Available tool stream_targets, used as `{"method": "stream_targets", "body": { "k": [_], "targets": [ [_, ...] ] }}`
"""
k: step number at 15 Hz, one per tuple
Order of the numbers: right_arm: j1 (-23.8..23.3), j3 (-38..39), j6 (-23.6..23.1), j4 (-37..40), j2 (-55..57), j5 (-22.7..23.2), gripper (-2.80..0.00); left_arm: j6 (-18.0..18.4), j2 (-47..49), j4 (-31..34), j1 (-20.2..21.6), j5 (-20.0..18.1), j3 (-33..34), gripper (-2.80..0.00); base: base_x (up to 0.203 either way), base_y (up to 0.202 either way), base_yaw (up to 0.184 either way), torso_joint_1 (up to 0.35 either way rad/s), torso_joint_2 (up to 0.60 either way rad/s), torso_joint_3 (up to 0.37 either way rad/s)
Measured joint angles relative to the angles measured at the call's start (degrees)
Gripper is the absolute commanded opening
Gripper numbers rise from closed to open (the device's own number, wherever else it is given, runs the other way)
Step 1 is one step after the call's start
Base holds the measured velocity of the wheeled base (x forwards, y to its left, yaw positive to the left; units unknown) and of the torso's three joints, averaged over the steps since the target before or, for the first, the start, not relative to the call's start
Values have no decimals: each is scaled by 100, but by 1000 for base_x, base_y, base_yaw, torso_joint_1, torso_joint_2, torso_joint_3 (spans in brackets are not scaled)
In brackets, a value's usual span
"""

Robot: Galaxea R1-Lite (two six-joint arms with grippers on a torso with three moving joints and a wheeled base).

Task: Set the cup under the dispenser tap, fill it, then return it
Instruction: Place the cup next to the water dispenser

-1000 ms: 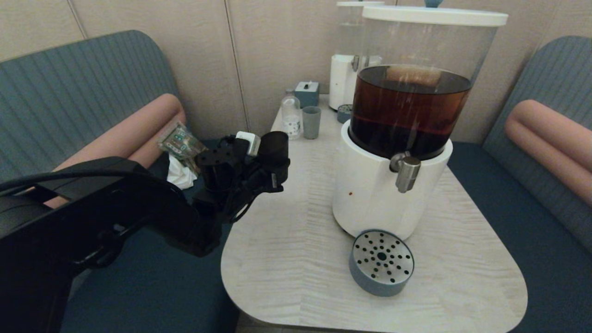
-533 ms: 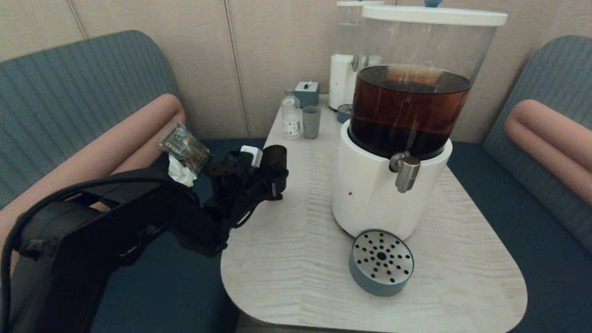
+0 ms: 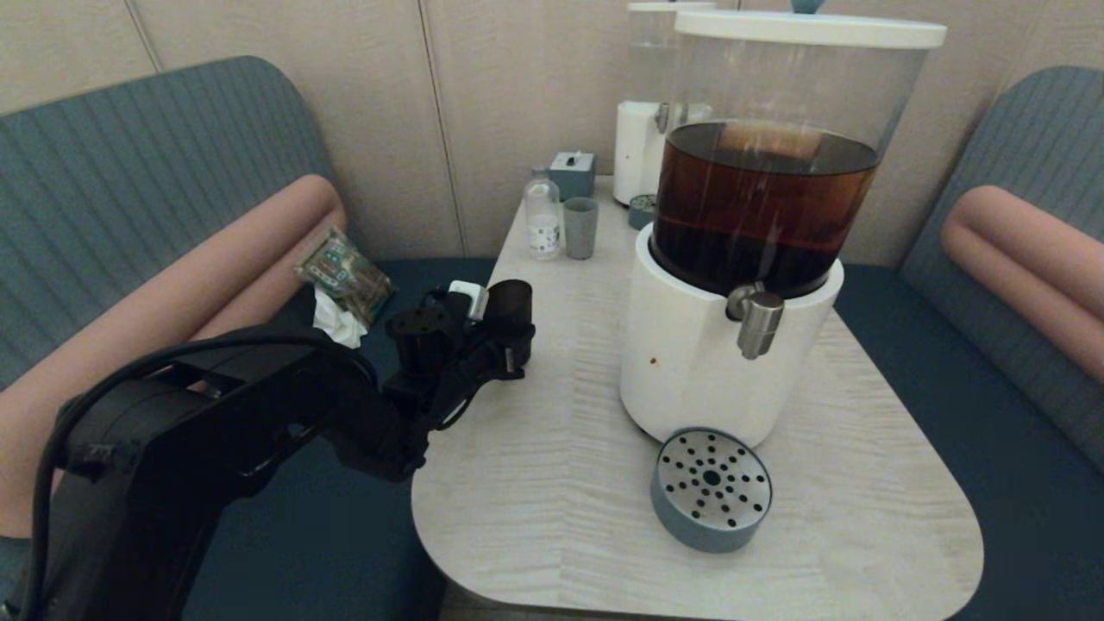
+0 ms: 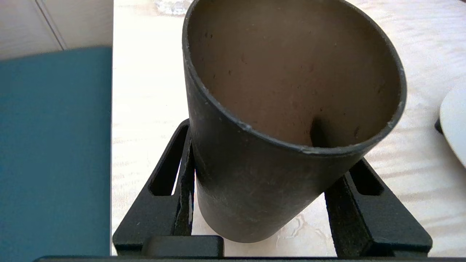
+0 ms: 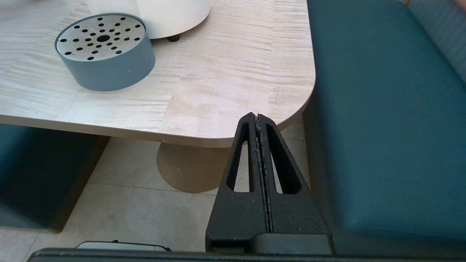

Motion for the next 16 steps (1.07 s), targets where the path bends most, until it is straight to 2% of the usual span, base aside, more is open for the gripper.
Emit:
{"method": "stream_targets", "body": {
  "k": [13,14,16],
  "targets": [
    [2,0,0,0,0,0,-280,-80,132,124,-17,-11,-78,-280,0,0,0,0,0,0],
    [2,0,-2,-2,0,0,-280,-78,135,118,-17,-10,-67,0,0,0,0,0,0,0],
    [2,0,-2,0,0,0,-280,-88,135,122,-20,-7,-49,0,0,0,0,0,0,0]
  ]
}}
